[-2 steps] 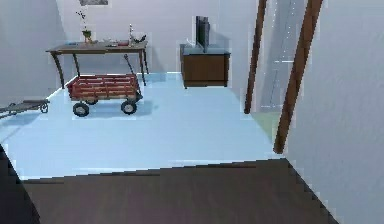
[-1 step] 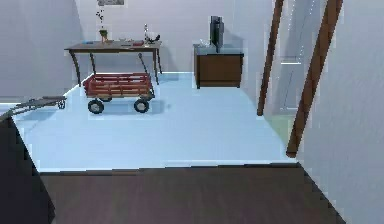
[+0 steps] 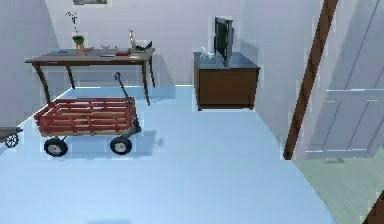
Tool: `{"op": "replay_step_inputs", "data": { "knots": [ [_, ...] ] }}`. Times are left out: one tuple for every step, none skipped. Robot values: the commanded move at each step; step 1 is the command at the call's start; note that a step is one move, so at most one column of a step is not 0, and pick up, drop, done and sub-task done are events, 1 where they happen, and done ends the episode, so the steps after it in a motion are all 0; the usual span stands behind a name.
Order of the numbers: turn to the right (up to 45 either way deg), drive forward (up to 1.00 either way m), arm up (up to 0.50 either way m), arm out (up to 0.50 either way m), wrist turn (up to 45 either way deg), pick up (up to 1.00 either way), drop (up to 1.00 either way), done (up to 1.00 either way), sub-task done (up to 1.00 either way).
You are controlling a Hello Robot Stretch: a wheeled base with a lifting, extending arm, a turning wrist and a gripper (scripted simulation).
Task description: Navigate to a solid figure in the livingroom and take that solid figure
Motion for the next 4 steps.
{"op": "replay_step_inputs", "data": {
  "knots": [
    [0.0, 1.00, 0.00, 0.00, 0.0, 0.00, 0.00, 0.00, 0.00],
    [0.0, 0.60, 0.00, 0.00, 0.0, 0.00, 0.00, 0.00, 0.00],
    [-3.0, 0.00, 0.00, 0.00, 0.0, 0.00, 0.00, 0.00, 0.00],
    [0.0, 0.65, 0.00, 0.00, 0.0, 0.00, 0.00, 0.00, 0.00]
  ]
}}
